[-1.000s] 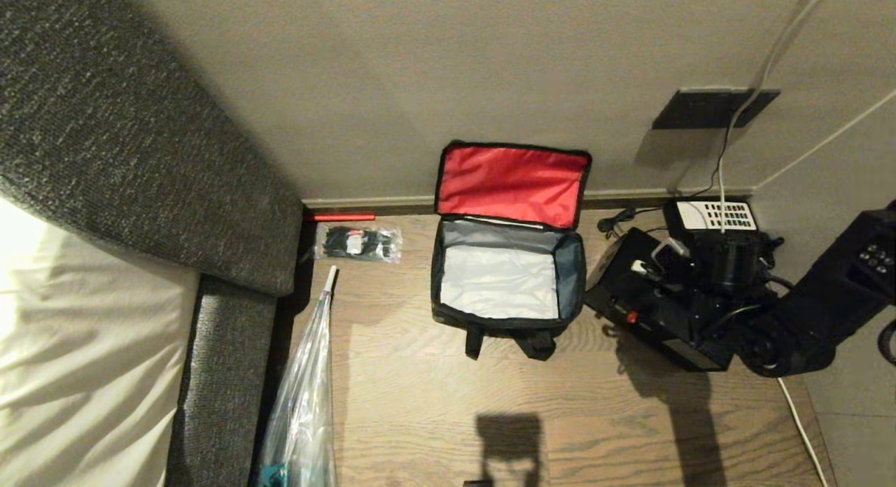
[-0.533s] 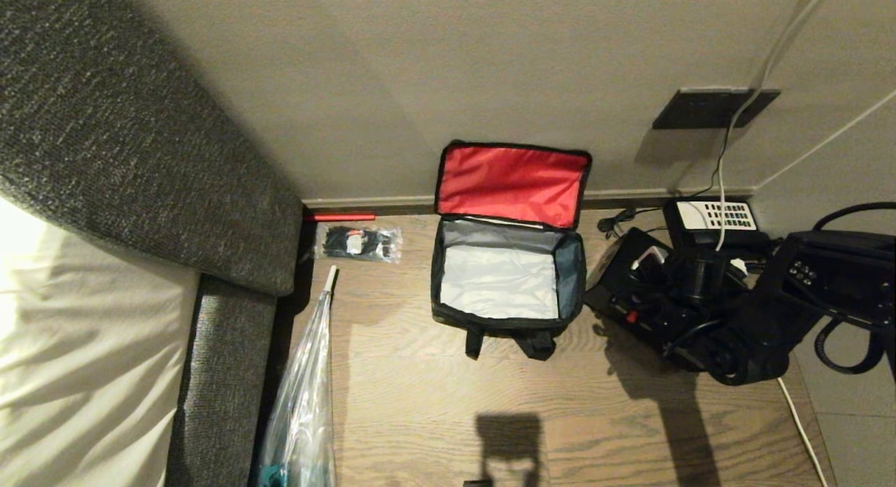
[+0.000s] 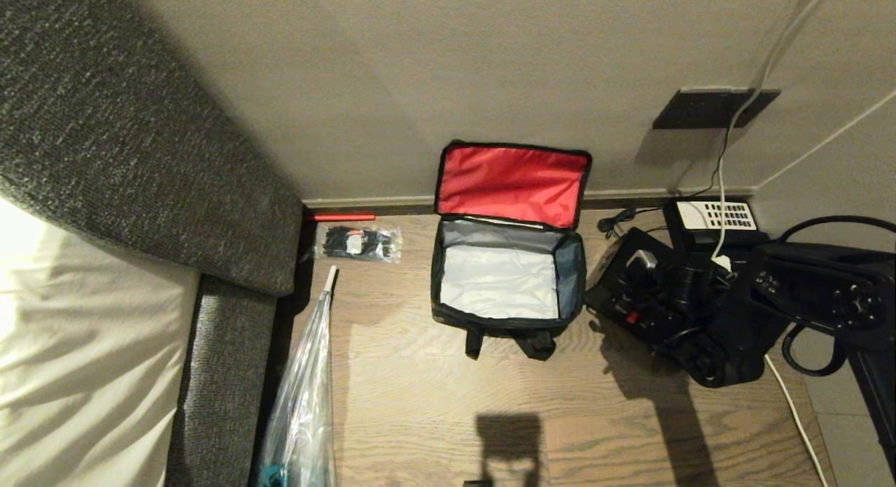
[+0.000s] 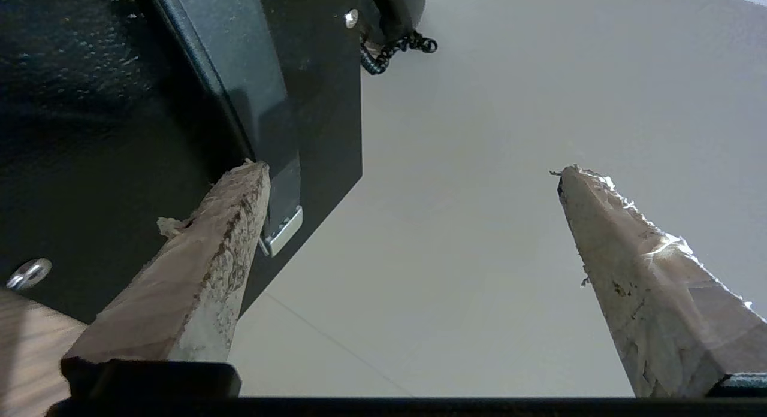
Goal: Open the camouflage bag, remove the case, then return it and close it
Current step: Grip the handle again
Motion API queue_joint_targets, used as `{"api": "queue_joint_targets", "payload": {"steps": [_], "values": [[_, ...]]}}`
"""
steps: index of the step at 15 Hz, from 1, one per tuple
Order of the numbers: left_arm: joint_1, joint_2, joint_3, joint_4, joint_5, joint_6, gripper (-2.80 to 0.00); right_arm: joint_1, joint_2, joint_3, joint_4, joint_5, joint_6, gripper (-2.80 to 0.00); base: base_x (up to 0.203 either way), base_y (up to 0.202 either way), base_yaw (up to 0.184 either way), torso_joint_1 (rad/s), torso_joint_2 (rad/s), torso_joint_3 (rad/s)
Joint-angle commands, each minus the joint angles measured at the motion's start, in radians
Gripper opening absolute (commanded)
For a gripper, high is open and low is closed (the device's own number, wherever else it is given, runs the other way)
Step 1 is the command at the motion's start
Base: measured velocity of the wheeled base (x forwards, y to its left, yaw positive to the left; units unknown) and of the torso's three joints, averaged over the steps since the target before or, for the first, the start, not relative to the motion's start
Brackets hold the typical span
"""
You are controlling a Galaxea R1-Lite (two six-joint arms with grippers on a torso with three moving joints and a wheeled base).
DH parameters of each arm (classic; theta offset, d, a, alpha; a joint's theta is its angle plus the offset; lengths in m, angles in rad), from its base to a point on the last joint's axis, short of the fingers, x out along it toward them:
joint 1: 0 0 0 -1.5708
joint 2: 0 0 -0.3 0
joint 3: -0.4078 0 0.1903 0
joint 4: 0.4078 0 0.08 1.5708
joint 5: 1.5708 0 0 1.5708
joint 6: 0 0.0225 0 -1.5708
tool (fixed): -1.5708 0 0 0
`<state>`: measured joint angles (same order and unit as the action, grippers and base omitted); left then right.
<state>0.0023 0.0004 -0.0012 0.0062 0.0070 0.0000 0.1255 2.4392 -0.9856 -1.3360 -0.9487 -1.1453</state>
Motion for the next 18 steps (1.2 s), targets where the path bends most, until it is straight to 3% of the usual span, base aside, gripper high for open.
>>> {"api": "queue_joint_targets", "payload": {"steps": [1, 5, 18], "values": [[0.001, -0.003, 0.000, 0.000, 0.001, 0.000, -2.80, -0.002, 0.038, -0.036, -0.022, -0.005, -0.023, 0.00, 0.000, 0.000, 0.000, 0.000, 0.00, 0.000], [0.000, -0.003, 0.000, 0.000, 0.001, 0.000, -2.80, -0.001, 0.060, -0.045, -0.024, -0.002, -0.055, 0.00, 0.000, 0.000, 0.000, 0.000, 0.00, 0.000], [0.000, -0.003, 0.000, 0.000, 0.001, 0.000, -2.80, 0.018, 0.001, -0.012, -0.005, -0.001, -0.056, 0.00, 0.000, 0.000, 0.000, 0.000, 0.00, 0.000]]}}
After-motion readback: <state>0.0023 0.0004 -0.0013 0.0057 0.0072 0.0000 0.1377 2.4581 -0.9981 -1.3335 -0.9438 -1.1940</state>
